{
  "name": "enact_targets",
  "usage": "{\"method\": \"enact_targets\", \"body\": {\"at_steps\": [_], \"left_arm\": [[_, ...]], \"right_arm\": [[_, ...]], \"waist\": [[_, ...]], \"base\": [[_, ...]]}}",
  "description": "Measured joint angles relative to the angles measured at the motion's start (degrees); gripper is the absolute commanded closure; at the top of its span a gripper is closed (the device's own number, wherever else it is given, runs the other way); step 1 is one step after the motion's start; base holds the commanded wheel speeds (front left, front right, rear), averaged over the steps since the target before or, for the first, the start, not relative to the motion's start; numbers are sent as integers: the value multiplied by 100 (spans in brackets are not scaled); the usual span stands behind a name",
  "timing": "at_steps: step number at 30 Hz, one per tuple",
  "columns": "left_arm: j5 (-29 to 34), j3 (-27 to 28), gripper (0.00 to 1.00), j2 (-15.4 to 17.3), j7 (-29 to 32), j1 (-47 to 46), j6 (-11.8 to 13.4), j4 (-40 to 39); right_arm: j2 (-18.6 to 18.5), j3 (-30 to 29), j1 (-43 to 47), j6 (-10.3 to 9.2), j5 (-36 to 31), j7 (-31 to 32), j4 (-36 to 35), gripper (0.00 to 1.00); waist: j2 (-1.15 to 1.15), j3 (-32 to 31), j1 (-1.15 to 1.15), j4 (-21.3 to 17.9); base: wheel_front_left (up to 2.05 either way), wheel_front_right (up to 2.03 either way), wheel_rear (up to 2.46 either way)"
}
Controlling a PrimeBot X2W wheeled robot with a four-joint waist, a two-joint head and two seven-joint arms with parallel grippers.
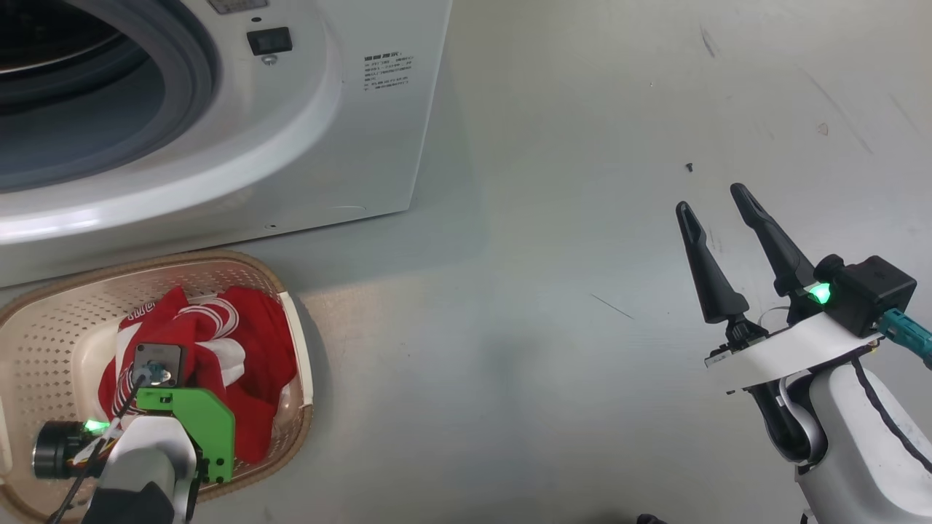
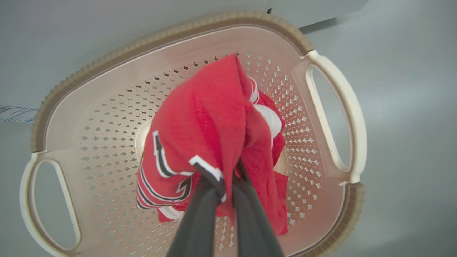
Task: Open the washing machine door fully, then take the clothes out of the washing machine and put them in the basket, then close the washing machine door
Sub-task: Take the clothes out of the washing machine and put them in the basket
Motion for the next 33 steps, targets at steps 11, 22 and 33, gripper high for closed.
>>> {"method": "enact_targets", "body": {"at_steps": [11,22,33], "left_arm": [[-29,165,100,-45,-7,-362,181,556],[-240,267,0,-180,-191,-514,225,996],[-371,336,0,-267,-823,-600,170,1101]], "right_arm": [[-16,30,-178,0,3,0,-84,0],[-4,-82,-179,0,3,-1,-43,0],[87,-70,-179,0,2,0,55,0]], "waist": [[0,266,0,-46],[0,219,0,18],[0,-98,0,174]], "base": [[0,0,0],[0,0,0],[0,0,0]]}}
